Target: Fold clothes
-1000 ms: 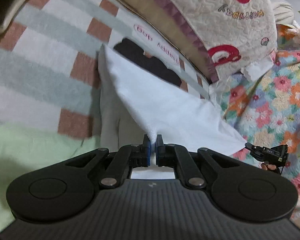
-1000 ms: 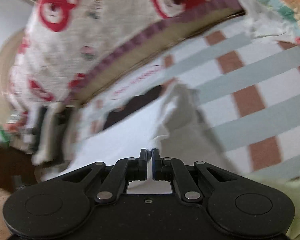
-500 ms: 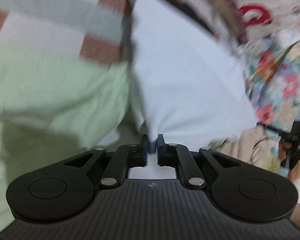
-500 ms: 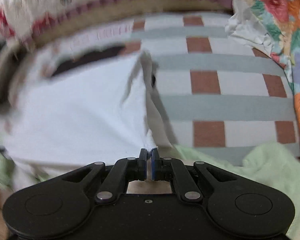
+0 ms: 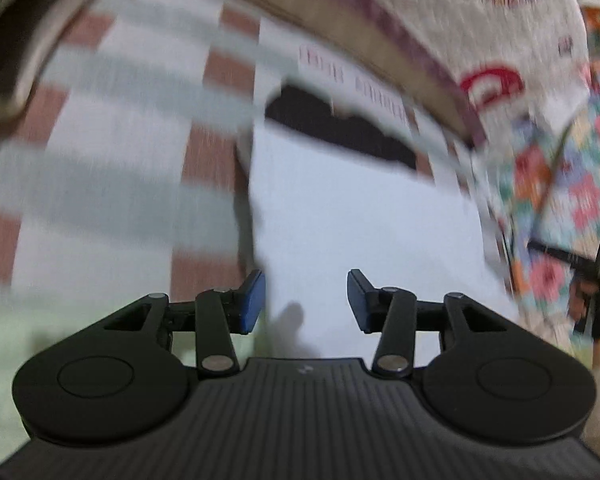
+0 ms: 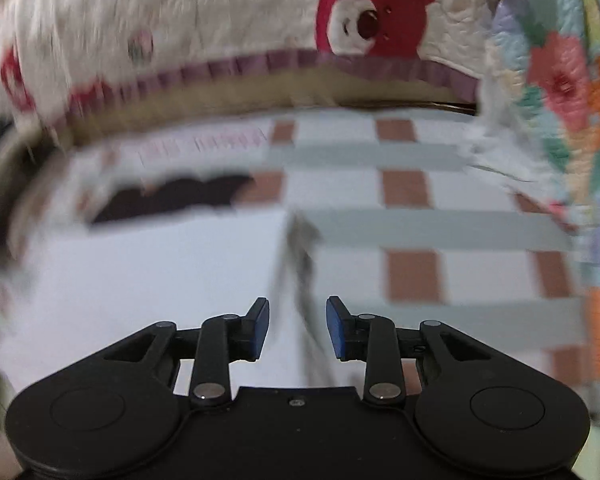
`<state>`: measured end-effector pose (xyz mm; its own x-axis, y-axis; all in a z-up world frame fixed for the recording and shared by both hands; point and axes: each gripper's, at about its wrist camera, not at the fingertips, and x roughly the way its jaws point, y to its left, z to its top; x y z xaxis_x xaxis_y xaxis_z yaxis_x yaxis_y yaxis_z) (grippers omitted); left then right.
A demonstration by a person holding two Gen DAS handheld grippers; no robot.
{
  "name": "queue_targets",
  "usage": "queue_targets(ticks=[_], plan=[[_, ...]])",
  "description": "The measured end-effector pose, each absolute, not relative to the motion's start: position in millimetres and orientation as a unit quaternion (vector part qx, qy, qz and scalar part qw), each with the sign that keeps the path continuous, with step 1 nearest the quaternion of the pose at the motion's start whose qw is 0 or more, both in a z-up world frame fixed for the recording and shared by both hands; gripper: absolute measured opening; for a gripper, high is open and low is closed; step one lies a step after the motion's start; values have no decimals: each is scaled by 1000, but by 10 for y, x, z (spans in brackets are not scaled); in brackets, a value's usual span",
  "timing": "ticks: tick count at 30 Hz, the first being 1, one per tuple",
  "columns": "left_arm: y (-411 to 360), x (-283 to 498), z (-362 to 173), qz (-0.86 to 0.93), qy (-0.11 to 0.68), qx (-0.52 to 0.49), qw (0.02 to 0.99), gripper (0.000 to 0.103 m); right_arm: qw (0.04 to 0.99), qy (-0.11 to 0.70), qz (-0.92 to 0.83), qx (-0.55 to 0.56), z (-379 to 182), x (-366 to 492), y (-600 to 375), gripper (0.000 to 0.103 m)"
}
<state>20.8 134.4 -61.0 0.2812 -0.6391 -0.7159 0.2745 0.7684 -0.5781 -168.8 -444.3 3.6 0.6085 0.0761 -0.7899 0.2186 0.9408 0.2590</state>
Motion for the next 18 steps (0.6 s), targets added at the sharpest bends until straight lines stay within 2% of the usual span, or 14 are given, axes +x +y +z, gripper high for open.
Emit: queue_targets(ticks=[2,4,7,9,13,17,18], plan=[[1200,382,-685,-285,485,-154,813,49,888,422,-32,179,-172,-1450,-4493,37],[1042,607,-837,-298,468,-129,822,49,893,413,-28,177,-368,-1214,-4494,46],[803,918,-1082,-299,463,-88,830,50,899,417,-30,130,-600,-911,-4444,49],[757,1036,-1236,-305,471,-104,822,50,897,426,-31,111,-742,-757,-4446,50],[830,1197,-1443,-294,476,-169,811,50,884,441,-52,144,-1009,-639,-4629,50],[785,1226,-1544,-311,487,-177,797,51,868,444,-32,221,-1276,-663,-4822,53],[744,1215,-1549,-315,484,-171,798,52,864,445,-25,235,-1336,-664,-4845,56]])
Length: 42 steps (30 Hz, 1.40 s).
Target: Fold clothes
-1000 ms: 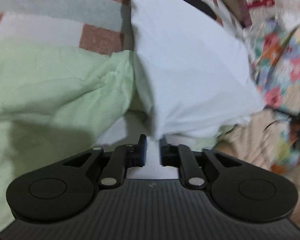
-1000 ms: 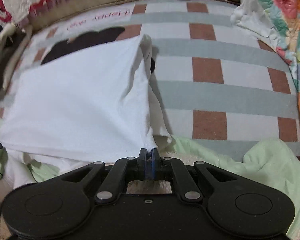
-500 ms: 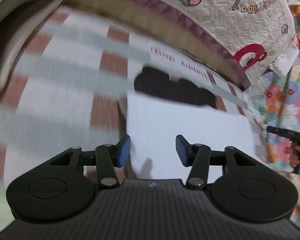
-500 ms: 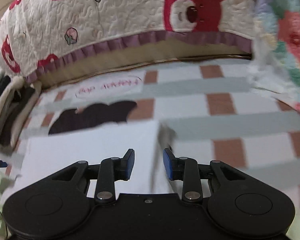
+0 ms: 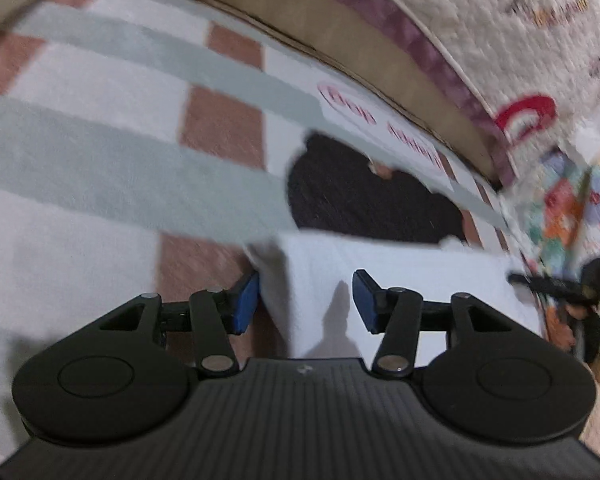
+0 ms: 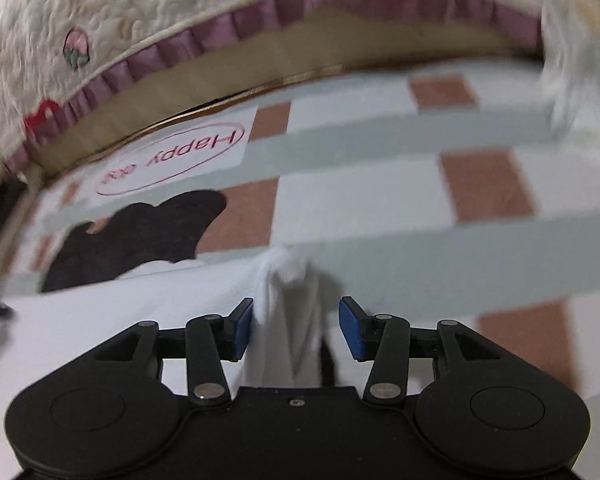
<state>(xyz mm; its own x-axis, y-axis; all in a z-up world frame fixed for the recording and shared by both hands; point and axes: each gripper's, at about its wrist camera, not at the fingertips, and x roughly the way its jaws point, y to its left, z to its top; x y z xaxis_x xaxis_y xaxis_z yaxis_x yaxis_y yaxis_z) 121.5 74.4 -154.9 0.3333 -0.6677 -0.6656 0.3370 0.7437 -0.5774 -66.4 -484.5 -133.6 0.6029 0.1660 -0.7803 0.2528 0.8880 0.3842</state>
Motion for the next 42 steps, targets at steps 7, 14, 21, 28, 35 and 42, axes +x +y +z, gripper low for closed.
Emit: queue_targets(ticks=[7,14,21,28,35,42], plan=[[547,1229,-1573,-311,468,-172,809,63,889,413,6,201,-1431,-588,-4721,61],[215,984,-1438,-318,440,-70,837,7,915,380,39,131,-1288,-684,-4530,9],[238,950,-595,-319,334,-22,887,7,953,290,15,89,-749,-785,-4436,7],[169,1802,-426,-245,271,-16,931,23,968,228,-39,95,-407,-26,-4748,23],[258,1732,-1087,-216,381,-51,897,42,938,279,-130,158,-704,-29,-4860,57],[345,1148,-1339,-218,408,-19,886,45,916,328,-83,214,-1107,-598,-4846,14]])
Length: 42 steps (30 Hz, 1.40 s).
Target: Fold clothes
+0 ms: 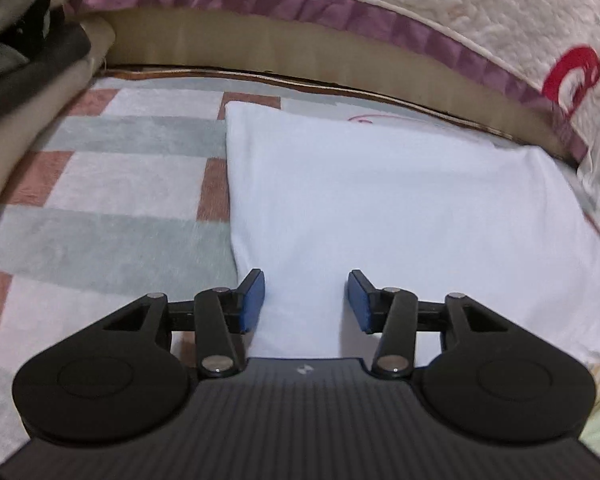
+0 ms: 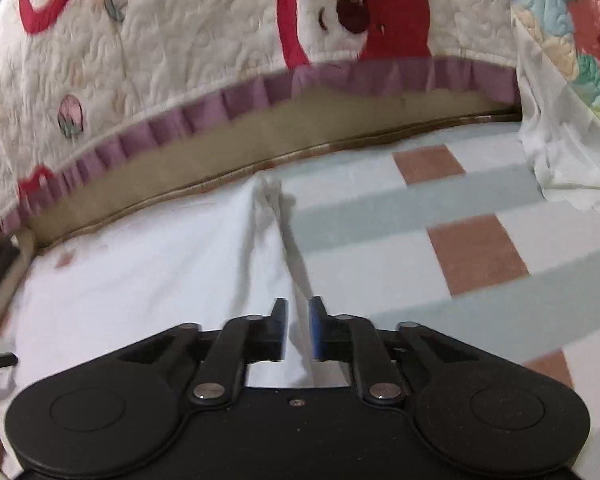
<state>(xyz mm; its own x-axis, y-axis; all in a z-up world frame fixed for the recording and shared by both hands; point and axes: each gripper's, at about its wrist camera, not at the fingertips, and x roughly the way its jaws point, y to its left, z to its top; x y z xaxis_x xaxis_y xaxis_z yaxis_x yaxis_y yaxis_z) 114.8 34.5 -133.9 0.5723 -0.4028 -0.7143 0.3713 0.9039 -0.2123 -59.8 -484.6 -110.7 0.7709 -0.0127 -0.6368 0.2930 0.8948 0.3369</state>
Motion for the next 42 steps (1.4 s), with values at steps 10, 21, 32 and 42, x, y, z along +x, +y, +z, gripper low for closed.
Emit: queue_targets(ticks=[10,21,32,42], plan=[[307,1070,-1341,-212,420,-20,882,52,915,340,-73,203,-1331,-214,-4782,46],[275,1045,-1374,-204,422,-8,883,52,911,354,-83,195,-1311,-290,-4970,4],[430,845,-1311,-208,432,-39,877,53,885,322,-106,320,-946,-1092,-5039,23],[327,730,-1249,-206,441,19,873,24,872,445,-91,184,-1211,-953,-4556,7]])
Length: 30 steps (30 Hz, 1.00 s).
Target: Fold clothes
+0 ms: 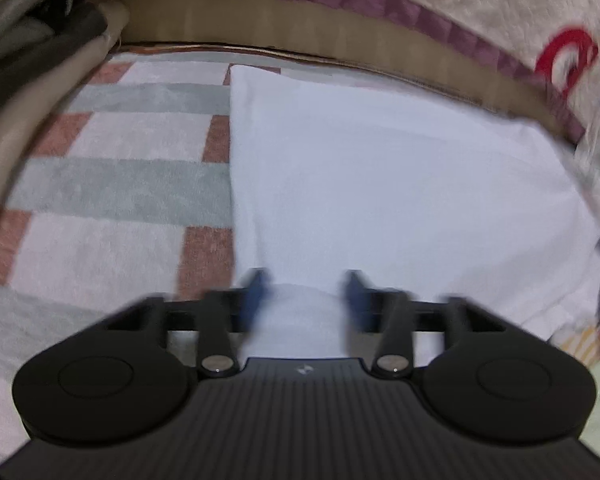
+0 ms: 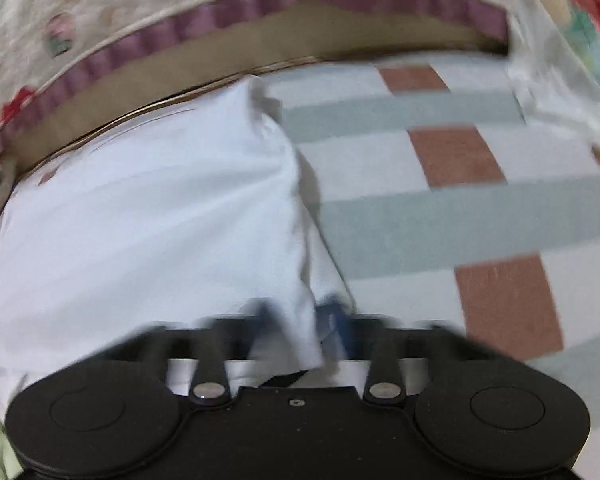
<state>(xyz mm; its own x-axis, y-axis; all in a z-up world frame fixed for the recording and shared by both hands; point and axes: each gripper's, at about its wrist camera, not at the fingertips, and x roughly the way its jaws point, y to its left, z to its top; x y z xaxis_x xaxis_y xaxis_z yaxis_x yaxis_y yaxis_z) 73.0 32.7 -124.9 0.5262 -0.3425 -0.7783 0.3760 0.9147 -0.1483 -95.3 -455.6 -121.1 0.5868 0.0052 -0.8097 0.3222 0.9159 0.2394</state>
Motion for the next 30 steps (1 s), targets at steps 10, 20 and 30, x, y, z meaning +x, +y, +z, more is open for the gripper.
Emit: queue_targets(ticks=[10,20,30], plan=[[700,693,-1206,-192,494,-100,842,44,854,455,-114,225,-1283,-974,-4681,10],[1026,510,-1292,-179,513,-209,813,44,845,458,-149,233,-1303,-1048,-4751,20],[903,510,-1156,-207,475,-157,841,10,841,430,-96,314,-1316,-1117,-4789,8]])
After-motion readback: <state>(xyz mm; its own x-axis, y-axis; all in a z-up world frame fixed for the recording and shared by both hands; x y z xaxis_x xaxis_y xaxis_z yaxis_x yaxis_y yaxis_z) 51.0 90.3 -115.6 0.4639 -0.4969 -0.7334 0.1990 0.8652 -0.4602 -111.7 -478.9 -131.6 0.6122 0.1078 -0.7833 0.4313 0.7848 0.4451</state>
